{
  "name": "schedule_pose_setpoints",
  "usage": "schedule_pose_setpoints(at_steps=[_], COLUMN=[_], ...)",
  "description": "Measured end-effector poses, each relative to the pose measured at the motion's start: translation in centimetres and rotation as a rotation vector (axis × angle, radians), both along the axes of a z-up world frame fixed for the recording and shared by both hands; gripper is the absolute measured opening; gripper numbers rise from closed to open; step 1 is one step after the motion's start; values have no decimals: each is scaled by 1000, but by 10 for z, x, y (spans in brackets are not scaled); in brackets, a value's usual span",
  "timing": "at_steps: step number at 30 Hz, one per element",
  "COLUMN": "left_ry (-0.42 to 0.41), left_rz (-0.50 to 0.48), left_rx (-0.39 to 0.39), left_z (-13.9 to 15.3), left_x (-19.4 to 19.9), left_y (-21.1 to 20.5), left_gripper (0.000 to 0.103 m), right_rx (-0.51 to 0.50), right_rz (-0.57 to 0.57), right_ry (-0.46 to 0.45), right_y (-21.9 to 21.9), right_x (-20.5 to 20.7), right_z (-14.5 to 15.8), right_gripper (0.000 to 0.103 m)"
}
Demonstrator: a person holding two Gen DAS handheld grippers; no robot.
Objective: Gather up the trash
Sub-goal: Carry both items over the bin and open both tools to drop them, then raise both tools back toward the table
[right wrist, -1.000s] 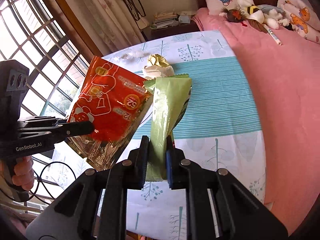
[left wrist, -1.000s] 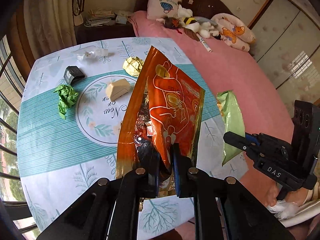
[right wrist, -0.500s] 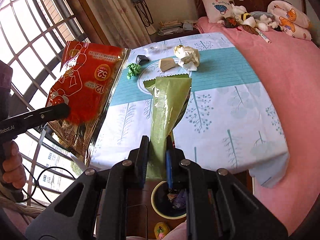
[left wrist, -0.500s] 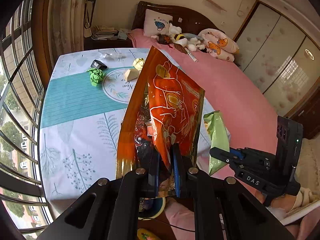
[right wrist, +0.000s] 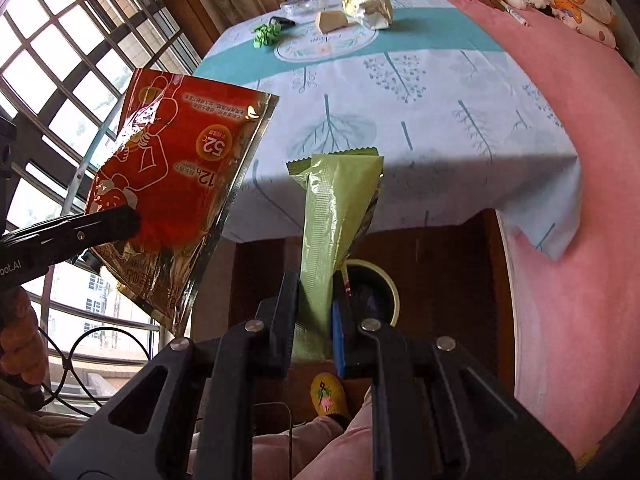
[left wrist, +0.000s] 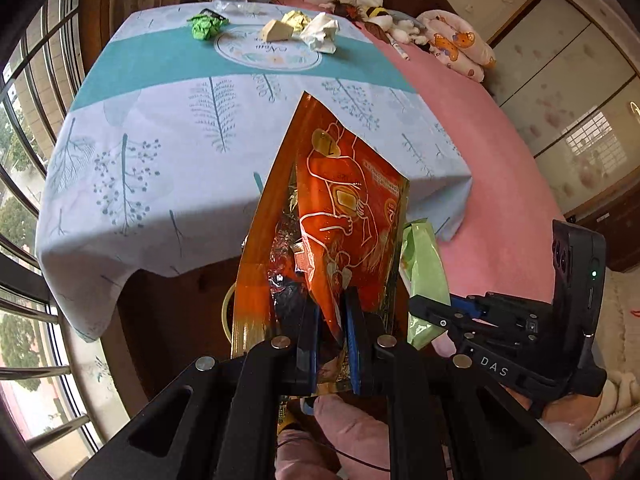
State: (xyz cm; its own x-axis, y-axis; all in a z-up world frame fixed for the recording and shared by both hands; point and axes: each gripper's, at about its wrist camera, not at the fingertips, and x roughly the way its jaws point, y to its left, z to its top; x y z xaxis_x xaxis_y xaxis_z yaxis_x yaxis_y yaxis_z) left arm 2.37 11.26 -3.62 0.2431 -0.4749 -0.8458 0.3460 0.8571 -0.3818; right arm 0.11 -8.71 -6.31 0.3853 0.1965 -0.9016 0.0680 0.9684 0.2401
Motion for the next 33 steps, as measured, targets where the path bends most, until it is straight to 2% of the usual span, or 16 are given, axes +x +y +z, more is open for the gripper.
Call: schedule_pose_setpoints(at_steps=[3,8,12,17,21,23,25,27,33], left_ry=[57,158,197,212,220,222,246,264,234], left_rz=[-13,-4,20,44,57,64,71,72,83], left_rx=[49,95,134,156,160,164,139,123,153], left_z=[-58,-171,-255,-328,-359,-366,-372,-375,-362], left_x=[-14,-25,-17,-8,12,15,19,22,26], left_y=[-16,-34,-43,-50,-56,-56,-52,-48,-45], left_gripper=[10,10,11,14,23,36,62,71,81], right_rx=[9,28,45,54,59,64,72,79,91], right_rz=[-14,-41,-38,-43,-28,-25,-26,-32,-52], right_ry=[85,219,270,296,302,312,330,339,333], right_y=[0,-1,-1,-4,-8,-8,-10,-12,-19], right_x=[-6,-15,-12,-2,4,7,5,12,12], right_z=[-51,-159,-241,-321,-363,-377,-389,-395,-393], right_gripper=[13,13,13,13,14,20,32,45,49])
